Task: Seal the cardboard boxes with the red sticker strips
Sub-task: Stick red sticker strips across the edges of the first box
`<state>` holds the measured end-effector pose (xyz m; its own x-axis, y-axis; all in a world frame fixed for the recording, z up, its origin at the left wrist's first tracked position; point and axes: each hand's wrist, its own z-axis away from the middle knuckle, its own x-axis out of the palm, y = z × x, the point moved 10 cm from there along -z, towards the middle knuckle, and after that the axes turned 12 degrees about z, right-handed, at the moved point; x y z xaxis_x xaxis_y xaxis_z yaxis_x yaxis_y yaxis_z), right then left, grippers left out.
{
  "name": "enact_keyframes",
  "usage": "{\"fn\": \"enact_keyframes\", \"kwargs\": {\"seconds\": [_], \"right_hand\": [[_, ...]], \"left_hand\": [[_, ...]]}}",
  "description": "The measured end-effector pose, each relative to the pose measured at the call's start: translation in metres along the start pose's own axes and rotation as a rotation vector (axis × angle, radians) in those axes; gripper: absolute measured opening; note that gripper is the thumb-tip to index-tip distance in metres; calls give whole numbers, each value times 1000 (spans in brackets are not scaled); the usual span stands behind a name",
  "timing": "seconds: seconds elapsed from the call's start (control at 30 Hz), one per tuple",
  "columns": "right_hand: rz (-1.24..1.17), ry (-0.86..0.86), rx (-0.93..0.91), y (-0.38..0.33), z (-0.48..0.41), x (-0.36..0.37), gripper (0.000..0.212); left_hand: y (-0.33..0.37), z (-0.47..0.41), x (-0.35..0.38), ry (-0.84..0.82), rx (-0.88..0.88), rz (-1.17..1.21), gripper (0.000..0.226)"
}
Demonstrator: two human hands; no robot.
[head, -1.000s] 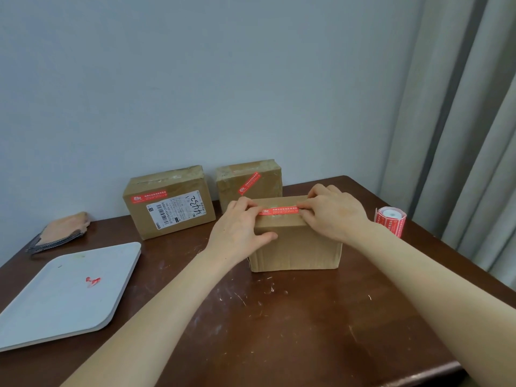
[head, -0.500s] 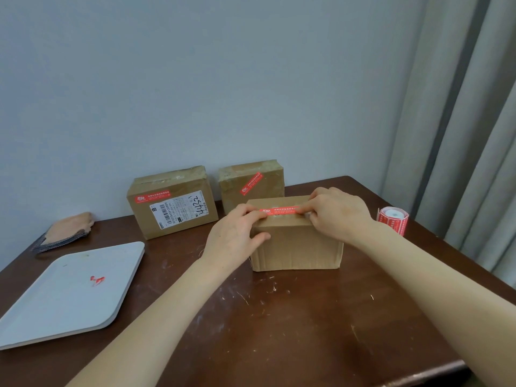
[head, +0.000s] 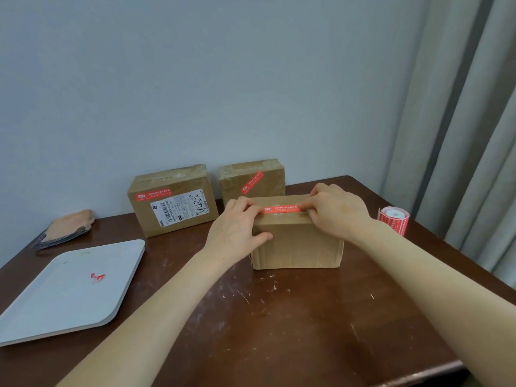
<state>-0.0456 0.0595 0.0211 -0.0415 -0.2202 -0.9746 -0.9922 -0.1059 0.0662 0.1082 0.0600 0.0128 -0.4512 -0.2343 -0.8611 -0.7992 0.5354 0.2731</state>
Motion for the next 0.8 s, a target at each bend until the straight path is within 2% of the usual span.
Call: {"fn": "enact_keyframes", "kwargs": {"seconds": [0.23, 0.43, 0.57, 0.8], "right_hand": [[6, -9, 7, -1, -2, 0, 40], [-21, -30, 19, -1, -7, 2, 41], [-8, 18, -2, -1, 0, 0, 39], [-9, 36, -9, -1, 3, -3, 36]], "left_hand": [[0, -5, 2, -6, -34, -31, 74], [0, -5, 4, -15, -28, -24, 67], [-1, 3, -1, 45, 20, 18, 55], [2, 4, -5, 52, 17, 9, 47]]}}
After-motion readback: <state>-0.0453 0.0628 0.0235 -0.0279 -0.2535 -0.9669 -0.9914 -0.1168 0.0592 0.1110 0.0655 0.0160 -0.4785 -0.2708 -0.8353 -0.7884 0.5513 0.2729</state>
